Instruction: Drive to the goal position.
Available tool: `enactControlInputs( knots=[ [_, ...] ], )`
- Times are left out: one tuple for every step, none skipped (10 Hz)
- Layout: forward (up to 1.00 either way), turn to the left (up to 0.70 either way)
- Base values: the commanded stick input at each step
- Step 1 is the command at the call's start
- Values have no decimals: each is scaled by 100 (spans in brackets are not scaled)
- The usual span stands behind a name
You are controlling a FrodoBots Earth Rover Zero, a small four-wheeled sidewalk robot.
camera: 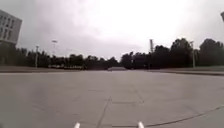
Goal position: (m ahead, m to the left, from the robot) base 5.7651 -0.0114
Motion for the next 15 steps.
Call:
enactControlInputs(
  knots=[
    [85,0],
    [85,0],
    [85,0],
    [85,0],
    [85,0],
    [85,0],
    [85,0],
    [85,0],
    [85,0],
    [85,0],
    [85,0],
    [85,0],
    [85,0],
    [85,0],
    [85,0]
  ],
)
